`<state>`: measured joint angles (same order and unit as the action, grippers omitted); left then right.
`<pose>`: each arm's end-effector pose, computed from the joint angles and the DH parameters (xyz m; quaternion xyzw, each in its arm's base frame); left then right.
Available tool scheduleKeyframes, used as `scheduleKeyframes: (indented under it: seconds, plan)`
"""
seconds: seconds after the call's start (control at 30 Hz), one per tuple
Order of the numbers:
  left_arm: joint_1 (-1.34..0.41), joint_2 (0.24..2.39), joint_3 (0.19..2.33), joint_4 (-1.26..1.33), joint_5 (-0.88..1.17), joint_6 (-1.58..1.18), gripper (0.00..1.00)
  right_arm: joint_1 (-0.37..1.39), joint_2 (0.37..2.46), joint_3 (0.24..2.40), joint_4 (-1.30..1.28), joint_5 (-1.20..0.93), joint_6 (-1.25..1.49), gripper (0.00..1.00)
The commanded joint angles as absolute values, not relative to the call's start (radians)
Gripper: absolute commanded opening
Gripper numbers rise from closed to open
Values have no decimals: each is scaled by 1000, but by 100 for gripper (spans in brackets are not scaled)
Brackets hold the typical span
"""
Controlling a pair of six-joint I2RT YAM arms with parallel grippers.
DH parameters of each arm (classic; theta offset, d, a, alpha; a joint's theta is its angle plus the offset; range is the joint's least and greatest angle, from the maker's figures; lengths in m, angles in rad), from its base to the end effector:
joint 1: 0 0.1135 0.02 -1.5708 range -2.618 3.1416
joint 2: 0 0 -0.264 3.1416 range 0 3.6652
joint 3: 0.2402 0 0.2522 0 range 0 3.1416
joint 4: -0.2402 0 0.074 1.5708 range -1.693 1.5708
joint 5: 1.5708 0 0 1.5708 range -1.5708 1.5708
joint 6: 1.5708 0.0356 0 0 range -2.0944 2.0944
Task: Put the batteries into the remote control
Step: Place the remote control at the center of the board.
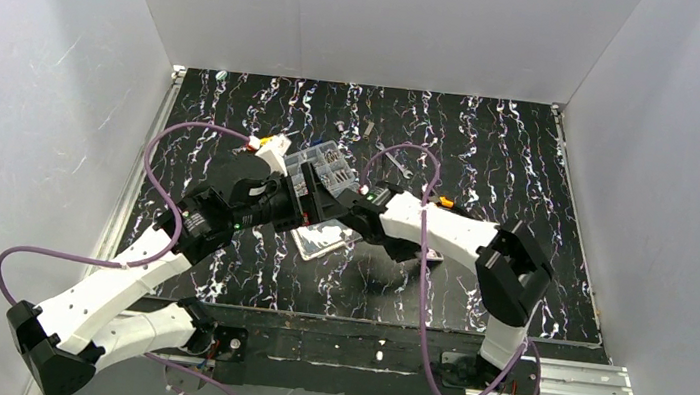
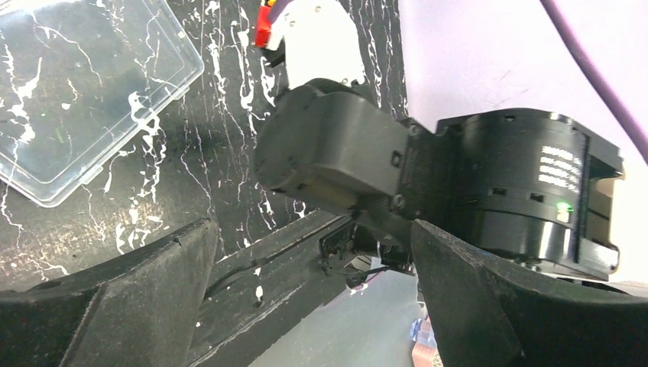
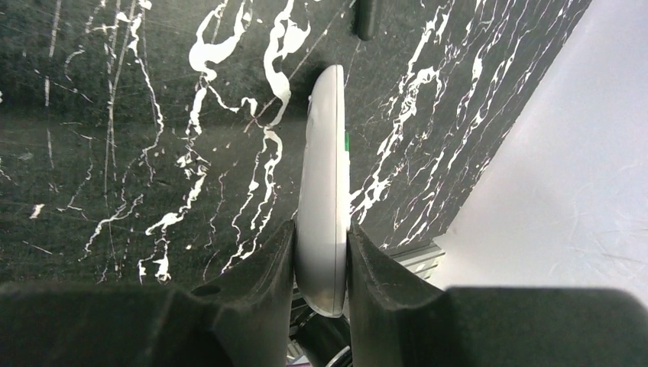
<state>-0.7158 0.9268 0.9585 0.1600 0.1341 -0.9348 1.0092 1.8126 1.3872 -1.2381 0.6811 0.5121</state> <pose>0.1566 -0.1425 0.4132 -0.0180 0.6366 -0.5945 0.4909 0.1903 0.2603 0.2222 -0.2466 0.9088 -0.2718 0.1984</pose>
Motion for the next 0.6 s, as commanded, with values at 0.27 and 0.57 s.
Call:
scheduleKeyframes:
  seconds: [0.27,0.57]
  plan:
    - [-718,938,972,187,196,-945,98,1047,1928,1430,-1108,669,491,43]
    - [-719,950,979,184,209,-947,98,1054,1982,1409,-1076,672,497,46]
